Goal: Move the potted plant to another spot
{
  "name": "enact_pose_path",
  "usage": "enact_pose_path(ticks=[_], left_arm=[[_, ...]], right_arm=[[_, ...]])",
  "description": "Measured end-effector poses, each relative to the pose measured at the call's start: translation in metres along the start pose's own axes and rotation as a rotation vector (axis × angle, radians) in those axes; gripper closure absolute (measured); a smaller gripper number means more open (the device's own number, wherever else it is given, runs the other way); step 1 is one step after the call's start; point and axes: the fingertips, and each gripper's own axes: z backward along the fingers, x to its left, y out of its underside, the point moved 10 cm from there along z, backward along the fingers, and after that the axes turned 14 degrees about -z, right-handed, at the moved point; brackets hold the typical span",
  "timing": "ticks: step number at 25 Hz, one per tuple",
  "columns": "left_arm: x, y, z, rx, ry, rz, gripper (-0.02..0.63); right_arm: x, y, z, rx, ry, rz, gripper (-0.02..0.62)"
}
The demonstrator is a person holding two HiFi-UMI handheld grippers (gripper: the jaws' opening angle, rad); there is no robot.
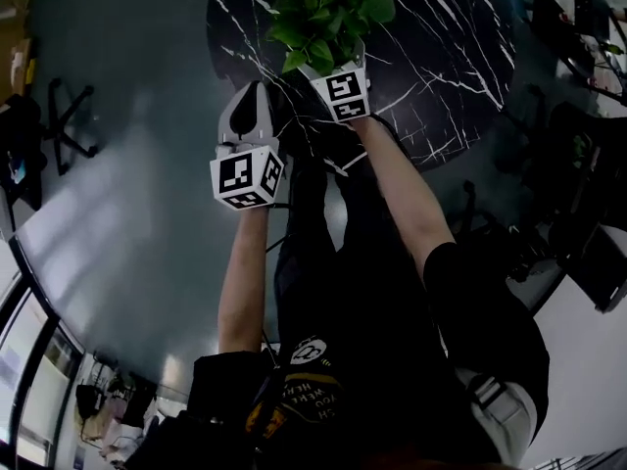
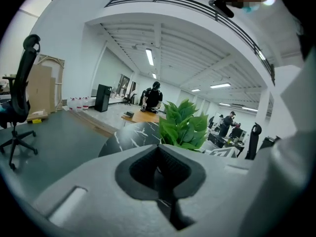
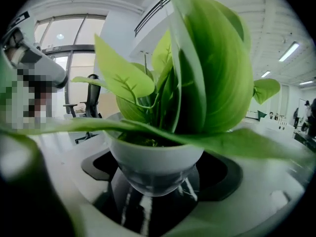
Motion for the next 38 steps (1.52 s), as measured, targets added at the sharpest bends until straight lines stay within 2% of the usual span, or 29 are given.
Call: enact_pose_path(ticks=[4,7,18,21,25,31,34,38], left_arm=[[-0.034,-0.003,-0.029,0.011,0.064,-0.031,0.601],[-0.072,-0.008,-0.060,0.014,0.139,-0.089,0.601],[-0.246,-0.038,-0.178,0.032,0.389,-0.232,0.601],[-0.292,-0.044,-0.197,0.047,0.466,-0.276,0.601],[-0.336,-0.048,-0.206,0.064,0.510,-0.287,0.601],[-0.354,-0.043,-0.201,0.088,0.533,-0.302,0.601],[-0.346,-0.040,-0.194,0.087,0.512,-0.288,0.601],[-0.310,-0.029,-0.179,0.102,0.444,-0.256,0.601]], right_arm=[[-0.058,-0.002,0.028,-0.006,0.087,-0.018,0.117],[-0.109,-0.001,0.057,-0.009,0.162,-0.052,0.117],[-0.287,0.002,0.167,-0.051,0.380,-0.165,0.117],[-0.327,0.004,0.196,-0.063,0.437,-0.195,0.117],[-0.372,0.007,0.231,-0.059,0.492,-0.216,0.117],[-0.403,0.019,0.270,-0.063,0.565,-0.259,0.117],[-0.398,0.020,0.268,-0.064,0.558,-0.258,0.117],[-0.371,0.018,0.244,-0.050,0.511,-0.235,0.117]])
